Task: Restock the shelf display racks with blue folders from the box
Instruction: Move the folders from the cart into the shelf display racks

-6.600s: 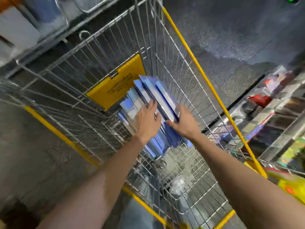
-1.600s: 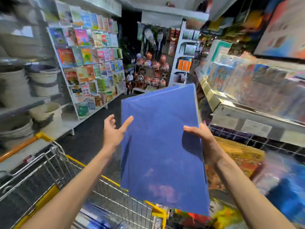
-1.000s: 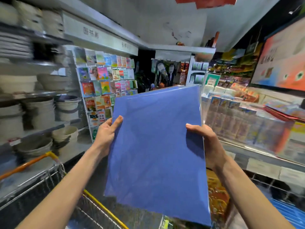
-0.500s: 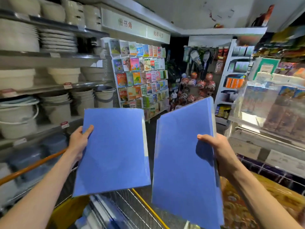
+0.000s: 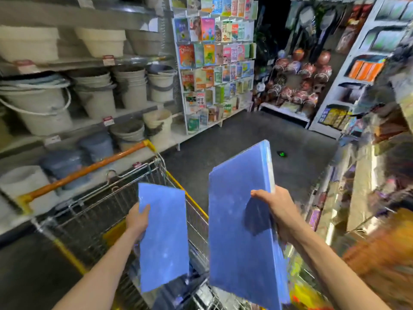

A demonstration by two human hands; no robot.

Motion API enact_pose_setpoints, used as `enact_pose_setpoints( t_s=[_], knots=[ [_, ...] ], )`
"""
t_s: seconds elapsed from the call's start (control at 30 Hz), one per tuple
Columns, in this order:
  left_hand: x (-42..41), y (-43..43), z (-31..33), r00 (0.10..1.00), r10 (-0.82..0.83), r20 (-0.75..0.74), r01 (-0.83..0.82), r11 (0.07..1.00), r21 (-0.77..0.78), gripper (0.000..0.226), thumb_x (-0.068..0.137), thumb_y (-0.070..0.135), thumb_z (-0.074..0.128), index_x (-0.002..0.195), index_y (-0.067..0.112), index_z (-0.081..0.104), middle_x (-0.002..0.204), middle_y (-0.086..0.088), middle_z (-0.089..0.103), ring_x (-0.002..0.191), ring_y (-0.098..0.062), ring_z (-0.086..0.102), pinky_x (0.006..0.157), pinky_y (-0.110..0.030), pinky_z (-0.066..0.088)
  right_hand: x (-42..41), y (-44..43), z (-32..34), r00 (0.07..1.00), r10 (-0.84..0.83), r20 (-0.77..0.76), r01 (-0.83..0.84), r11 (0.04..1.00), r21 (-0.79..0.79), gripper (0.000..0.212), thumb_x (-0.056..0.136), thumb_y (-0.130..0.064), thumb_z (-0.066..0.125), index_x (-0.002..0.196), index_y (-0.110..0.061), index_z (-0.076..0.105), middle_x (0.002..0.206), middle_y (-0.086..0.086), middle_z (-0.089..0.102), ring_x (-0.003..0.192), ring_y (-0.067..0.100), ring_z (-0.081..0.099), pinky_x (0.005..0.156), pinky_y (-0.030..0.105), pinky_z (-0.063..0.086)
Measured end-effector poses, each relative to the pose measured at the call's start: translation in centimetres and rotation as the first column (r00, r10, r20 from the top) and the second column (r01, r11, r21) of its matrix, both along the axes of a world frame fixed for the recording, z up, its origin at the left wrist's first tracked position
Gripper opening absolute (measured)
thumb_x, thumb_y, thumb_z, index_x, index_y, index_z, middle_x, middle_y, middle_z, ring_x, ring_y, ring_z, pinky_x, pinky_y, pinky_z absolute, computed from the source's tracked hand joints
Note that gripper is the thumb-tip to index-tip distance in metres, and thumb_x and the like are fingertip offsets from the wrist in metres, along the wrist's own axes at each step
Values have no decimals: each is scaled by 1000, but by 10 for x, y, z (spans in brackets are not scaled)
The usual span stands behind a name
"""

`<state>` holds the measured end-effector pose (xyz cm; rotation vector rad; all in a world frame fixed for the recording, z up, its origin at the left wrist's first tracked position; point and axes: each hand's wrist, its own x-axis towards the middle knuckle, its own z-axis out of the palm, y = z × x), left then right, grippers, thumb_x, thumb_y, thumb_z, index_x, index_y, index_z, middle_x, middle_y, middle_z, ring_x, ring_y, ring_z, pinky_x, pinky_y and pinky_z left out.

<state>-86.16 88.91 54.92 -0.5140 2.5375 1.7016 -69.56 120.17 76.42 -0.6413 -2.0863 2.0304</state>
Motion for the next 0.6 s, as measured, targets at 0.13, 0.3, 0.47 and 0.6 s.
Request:
enact_pose_setpoints(
  t_s=[0.13,0.3,0.47,0.6],
  knots=[
    [-15,-37,-82,977,-35,209,50,996,-71,36,92,12,67,125,-3,63,128,-23,65,120,-39,61,102,-50,48,-12,-18,-28,999,39,33,-40,999,31,8,89,-2,63,95,3,67,75,9,66,64,20,63,56,29,52],
    [-4,-24,-47,918,-98,383,191,958,-214,99,85,38,75,157,-1,20,159,-20,34,144,-37,38,114,-44,38,-25,-41,-52,994,94,61,-99,992,79,17,82,-12,66,94,1,68,81,12,68,70,20,62,66,38,53],
    [32,61,70,877,-452,163,365,847,386,67,96,59,55,152,27,39,148,-4,51,132,-25,51,95,-42,54,-42,-73,-70,986,163,33,-164,986,31,14,88,-3,64,101,0,69,95,17,75,84,20,70,71,39,58],
    [55,96,114,803,-587,105,448,710,544,86,79,86,49,142,28,50,100,-2,67,92,-18,64,83,-39,54,-46,-96,-67,972,227,-59,-230,972,-48,20,92,-5,68,112,-4,69,96,7,77,86,19,74,62,28,58]
  ],
)
